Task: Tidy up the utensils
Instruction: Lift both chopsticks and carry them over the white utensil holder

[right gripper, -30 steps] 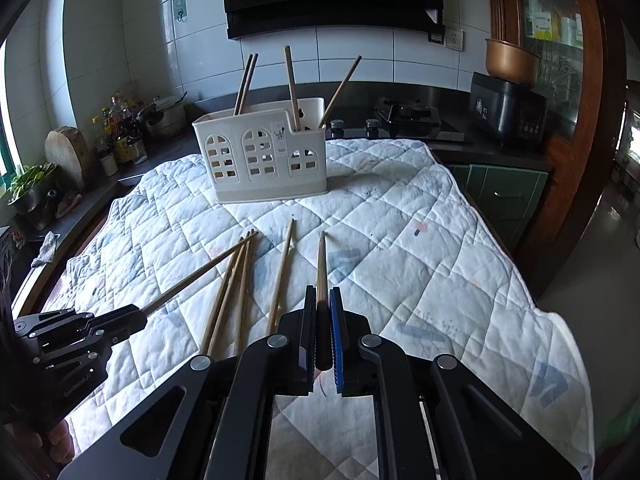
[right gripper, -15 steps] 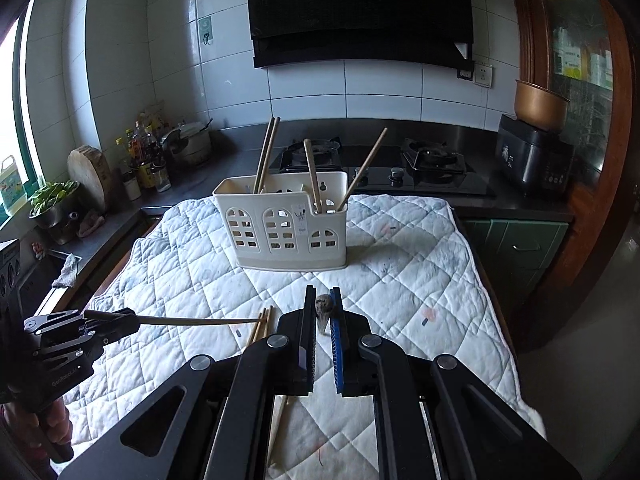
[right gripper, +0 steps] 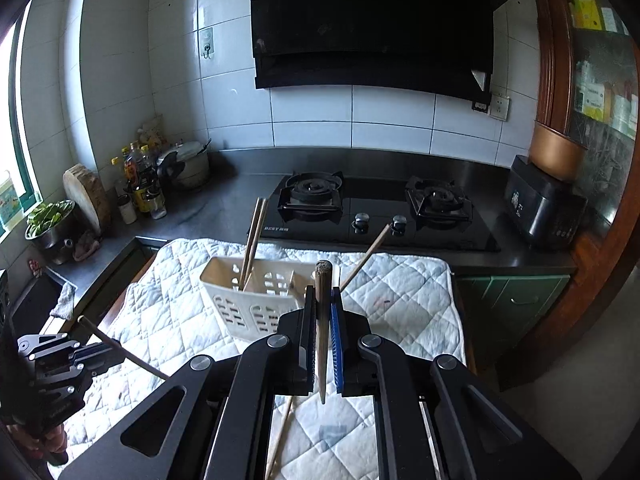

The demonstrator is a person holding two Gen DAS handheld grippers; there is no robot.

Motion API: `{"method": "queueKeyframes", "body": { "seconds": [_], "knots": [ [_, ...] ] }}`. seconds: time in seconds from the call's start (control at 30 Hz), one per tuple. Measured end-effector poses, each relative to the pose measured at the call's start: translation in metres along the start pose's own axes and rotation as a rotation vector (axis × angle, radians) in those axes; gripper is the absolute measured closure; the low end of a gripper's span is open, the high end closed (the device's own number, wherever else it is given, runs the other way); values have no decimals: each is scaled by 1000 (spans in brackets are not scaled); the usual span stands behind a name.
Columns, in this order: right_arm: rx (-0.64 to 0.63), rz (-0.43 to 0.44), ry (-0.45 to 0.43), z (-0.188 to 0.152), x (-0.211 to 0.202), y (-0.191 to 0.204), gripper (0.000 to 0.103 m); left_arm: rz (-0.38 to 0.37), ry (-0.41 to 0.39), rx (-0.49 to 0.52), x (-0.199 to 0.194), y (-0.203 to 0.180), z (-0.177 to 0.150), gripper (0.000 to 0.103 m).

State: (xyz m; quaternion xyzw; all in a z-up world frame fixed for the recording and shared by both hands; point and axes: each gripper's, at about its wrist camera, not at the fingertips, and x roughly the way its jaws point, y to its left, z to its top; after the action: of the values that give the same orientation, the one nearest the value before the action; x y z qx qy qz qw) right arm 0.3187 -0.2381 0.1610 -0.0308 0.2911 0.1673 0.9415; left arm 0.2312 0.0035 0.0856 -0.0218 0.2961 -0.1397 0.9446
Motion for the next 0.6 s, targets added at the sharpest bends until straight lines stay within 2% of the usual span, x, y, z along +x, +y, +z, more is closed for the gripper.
{"method": "queueKeyframes", "body": {
  "seconds": [0.17,0.3,0.43,0.5,0.6],
  "knots": [
    [16,-17,-58,44,13,-3,96,12,-66,15,-13,6,44,97],
    [27,-17,-72,69,28,-2,96,35,-131,25,-24,10,81,97],
    [8,-24,-66,80,48,5,96,58,-180,37,-28,13,108,97],
    [-1,-26,-60,81,57,9,96,93,-210,54,-27,13,117,97],
    [5,-16,-37,77,72,10,96,104,-203,44,-16,17,125,97]
  ]
}}
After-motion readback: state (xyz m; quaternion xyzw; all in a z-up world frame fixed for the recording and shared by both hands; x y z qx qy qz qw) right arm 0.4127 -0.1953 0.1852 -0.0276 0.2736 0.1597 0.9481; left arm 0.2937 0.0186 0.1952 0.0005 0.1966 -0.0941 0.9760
